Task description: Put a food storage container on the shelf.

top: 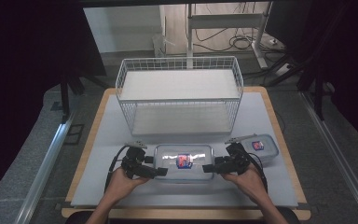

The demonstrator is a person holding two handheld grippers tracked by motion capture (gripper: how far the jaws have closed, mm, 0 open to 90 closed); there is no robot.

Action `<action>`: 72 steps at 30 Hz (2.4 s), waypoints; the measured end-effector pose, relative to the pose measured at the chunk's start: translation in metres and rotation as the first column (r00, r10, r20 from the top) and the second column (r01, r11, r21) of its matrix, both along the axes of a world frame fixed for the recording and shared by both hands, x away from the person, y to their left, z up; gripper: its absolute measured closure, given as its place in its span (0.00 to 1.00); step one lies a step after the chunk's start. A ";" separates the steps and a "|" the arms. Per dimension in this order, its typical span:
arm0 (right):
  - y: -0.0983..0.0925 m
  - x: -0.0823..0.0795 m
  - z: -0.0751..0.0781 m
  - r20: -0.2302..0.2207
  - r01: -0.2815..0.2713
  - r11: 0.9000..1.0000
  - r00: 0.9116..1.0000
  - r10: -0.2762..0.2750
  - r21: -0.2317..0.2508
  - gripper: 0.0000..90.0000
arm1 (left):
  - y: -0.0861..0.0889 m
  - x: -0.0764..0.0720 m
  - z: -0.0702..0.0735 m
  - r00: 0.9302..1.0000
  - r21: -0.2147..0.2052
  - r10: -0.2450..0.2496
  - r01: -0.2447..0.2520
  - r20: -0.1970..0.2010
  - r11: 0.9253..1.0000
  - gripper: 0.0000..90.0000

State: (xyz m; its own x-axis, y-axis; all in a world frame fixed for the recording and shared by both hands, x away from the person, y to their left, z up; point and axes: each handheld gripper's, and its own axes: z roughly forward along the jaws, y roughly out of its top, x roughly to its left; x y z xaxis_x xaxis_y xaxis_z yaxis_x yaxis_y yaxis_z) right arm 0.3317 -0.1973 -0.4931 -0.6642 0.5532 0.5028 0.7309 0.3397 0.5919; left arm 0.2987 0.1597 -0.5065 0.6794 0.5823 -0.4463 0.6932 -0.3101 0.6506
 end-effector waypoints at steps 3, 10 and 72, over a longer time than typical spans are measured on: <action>-0.004 -0.007 0.001 0.009 0.013 1.000 1.000 -0.013 0.017 0.37 | 0.004 -0.008 0.002 1.000 -0.017 0.022 -0.022 0.016 1.000 0.24; -0.012 -0.023 0.006 0.056 0.026 0.998 0.998 -0.029 0.050 0.51 | 0.015 -0.023 0.004 0.998 -0.092 0.059 -0.056 0.033 0.994 0.46; -0.003 0.000 0.085 0.221 0.086 0.984 0.968 -0.119 0.156 0.56 | 0.031 0.004 0.087 0.976 -0.188 0.157 -0.128 0.148 0.974 0.58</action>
State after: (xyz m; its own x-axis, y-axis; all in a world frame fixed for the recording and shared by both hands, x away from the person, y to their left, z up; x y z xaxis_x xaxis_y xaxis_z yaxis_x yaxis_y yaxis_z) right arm 0.3322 -0.2004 -0.4078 -0.7143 0.5575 0.4231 0.5967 0.1692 0.7844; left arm 0.3028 0.1903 -0.4198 0.6668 0.5998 -0.4423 0.6033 -0.0860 0.7928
